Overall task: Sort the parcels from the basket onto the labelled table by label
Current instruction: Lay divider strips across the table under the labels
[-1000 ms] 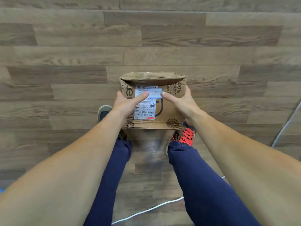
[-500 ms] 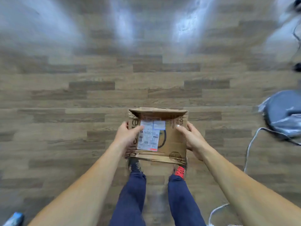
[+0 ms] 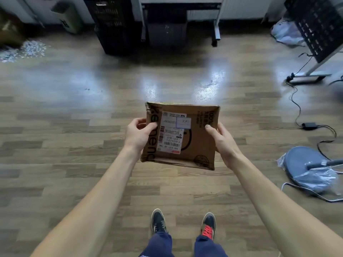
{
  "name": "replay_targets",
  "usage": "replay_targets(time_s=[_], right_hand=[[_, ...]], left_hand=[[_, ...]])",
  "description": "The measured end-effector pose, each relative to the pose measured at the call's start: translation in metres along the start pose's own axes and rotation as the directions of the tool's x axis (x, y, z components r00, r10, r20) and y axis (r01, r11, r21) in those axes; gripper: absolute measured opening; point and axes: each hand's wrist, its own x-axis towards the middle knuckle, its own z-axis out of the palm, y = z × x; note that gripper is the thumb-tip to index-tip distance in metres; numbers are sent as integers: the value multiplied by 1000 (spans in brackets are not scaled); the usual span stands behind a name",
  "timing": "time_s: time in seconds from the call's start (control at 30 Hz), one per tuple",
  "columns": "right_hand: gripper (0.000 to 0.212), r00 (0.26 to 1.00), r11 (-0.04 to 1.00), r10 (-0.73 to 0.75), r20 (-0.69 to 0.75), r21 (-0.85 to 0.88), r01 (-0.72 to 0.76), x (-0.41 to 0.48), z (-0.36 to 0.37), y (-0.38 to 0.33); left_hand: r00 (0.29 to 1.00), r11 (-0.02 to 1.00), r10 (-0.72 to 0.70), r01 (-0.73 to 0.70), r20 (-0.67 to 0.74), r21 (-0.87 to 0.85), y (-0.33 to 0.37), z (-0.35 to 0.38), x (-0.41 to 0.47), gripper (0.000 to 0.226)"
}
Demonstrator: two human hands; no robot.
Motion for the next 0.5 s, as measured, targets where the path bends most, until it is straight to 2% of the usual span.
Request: replay_targets(time_s=[0.07,0.2,0.3,0.37,0.43,0.5], right_hand=[[94,999,999,-33,-26,20,34,-13,0,-8],[111,990,994,-105,-96,25,108,-37,3,-20],[103,982,986,-157,-107,45,162,-53,10,-31],[104,979,982,-171,-109,57,178,-61,14,-35],[104,978,978,-176,-110,93,186,-65,18,-40],[94,976,974,-190,-107,104,201,-70,25,-47]], left_hand=[[1000,1000,22,-22,0,-10,6,-3,-15,33],[999,998,52,-52,-7,-23,13,-8,-40,32],[995,994,100,-100,-12,-35,17,-17,-55,34],[993,992,119,-119,-9,-34,18,-26,-58,51],[994,995,96,-94,43,-42,6,-37,-47,59],[990,993,72,-60,124,-104,21,-48,-60,59]])
